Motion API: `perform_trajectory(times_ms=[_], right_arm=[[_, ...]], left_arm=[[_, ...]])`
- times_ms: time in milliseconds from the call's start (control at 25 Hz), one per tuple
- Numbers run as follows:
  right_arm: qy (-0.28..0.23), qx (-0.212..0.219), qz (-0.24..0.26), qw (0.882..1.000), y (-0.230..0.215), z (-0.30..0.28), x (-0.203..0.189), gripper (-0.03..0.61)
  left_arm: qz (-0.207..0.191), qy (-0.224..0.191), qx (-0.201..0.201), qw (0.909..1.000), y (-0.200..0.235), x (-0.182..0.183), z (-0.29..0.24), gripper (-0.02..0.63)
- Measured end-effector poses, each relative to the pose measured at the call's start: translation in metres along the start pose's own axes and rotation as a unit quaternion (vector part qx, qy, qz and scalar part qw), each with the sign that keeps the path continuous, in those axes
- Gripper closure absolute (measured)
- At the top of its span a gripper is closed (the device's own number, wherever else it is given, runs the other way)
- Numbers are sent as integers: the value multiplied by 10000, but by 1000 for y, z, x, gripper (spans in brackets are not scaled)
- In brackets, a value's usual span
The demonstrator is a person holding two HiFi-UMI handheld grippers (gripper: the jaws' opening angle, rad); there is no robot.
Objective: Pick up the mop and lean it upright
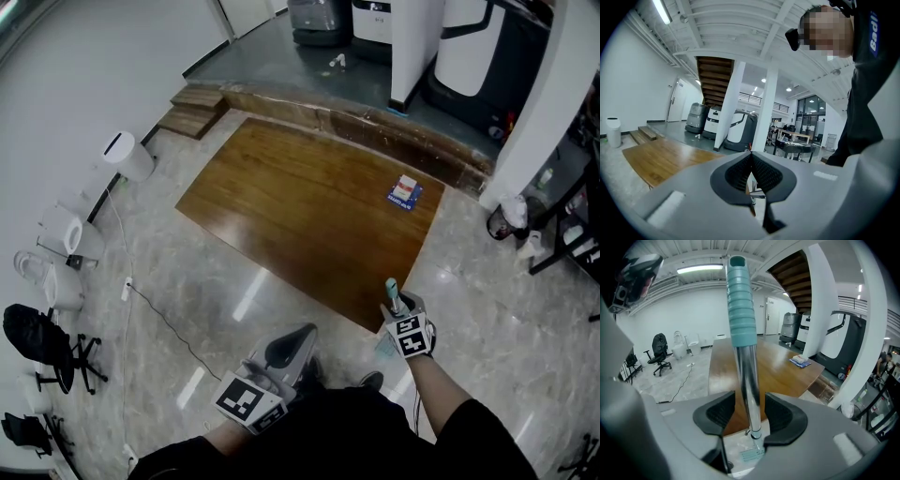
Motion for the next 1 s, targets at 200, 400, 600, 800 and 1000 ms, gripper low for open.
perform_trajectory(times_ms=[200,400,600,800,1000], right_arm=[[-8,-82,5,10000,-2,-5,-2,403],[-121,-138,-42,9998,-3,0,4,469],[-92,-244,-42,9997,-2,7,1,469],[-46,-448,-181,9988,-5,20,-5,471],[-87,-717,-339,9968,-15,41,-17,471]], left_arm=[[89,-105,-31,9999,0,1,2,604],[216,-161,-48,9996,2,2,5,604],[210,-301,-102,9993,3,2,8,604],[181,-155,-199,9995,6,-6,12,603],[200,-223,-400,9987,4,-4,9,604]])
Point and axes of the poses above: the fingertips, and each gripper's own axes: z backward along the fingers, y to its left, x out of its top, the point moved 8 cm from there along z, backward along the fingers, and after that the axes turned 14 degrees about -z, right-handed, at the moved point
